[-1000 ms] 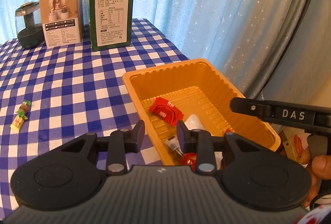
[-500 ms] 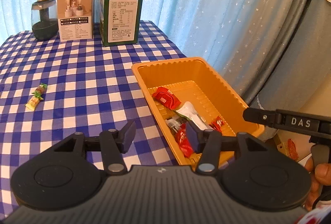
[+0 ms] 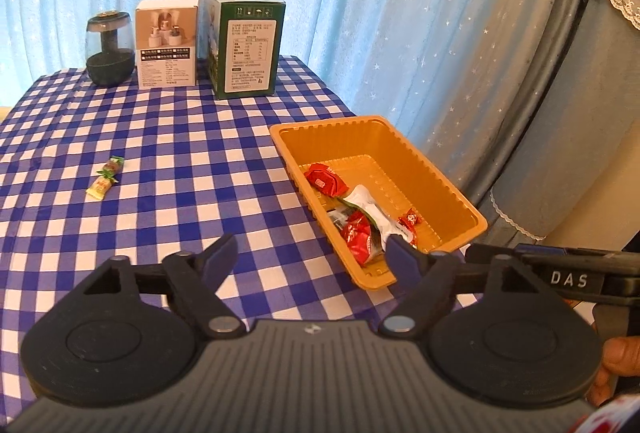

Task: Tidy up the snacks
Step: 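Open the left gripper over the tray while the right gripper releases its packet, then lift both open tools away from the tray toward the yellow-green candy, then grasp the yellow candy with the left gripper while the right grasps the green candy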

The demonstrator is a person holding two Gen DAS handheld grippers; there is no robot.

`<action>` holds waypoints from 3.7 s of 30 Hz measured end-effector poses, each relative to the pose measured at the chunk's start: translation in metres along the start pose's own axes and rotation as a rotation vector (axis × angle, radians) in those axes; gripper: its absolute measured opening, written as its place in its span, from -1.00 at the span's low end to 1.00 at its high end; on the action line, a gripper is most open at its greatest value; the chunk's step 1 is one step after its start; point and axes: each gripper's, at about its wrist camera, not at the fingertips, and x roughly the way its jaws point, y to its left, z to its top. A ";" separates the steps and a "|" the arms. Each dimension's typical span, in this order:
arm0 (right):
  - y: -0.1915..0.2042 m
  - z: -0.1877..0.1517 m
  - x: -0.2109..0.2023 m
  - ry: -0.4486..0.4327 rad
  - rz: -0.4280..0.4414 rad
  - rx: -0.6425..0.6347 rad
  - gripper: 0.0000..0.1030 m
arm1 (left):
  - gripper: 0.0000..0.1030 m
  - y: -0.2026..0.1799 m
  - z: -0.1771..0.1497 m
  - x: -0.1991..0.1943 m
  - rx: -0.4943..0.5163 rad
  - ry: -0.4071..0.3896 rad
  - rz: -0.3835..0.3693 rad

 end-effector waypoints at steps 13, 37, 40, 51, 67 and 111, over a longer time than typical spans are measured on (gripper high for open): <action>0.034 -0.017 -0.006 0.025 0.029 -0.056 0.49 | 0.76 0.028 -0.014 -0.035 -0.026 -0.027 0.053; 0.077 -0.022 0.018 0.071 0.097 -0.130 0.50 | 0.93 0.087 -0.031 -0.056 -0.113 -0.039 0.174; 0.083 -0.022 0.022 0.073 0.109 -0.134 0.50 | 0.93 0.097 -0.031 -0.057 -0.120 -0.040 0.191; 0.112 -0.022 0.049 0.085 0.161 -0.175 0.50 | 0.93 0.139 -0.028 -0.054 -0.149 -0.042 0.249; 0.156 -0.013 0.112 0.099 0.198 -0.228 0.50 | 0.93 0.189 -0.009 -0.011 -0.157 -0.011 0.271; 0.218 0.033 0.303 0.076 0.237 -0.326 0.05 | -0.57 0.267 0.035 0.196 0.102 0.067 0.149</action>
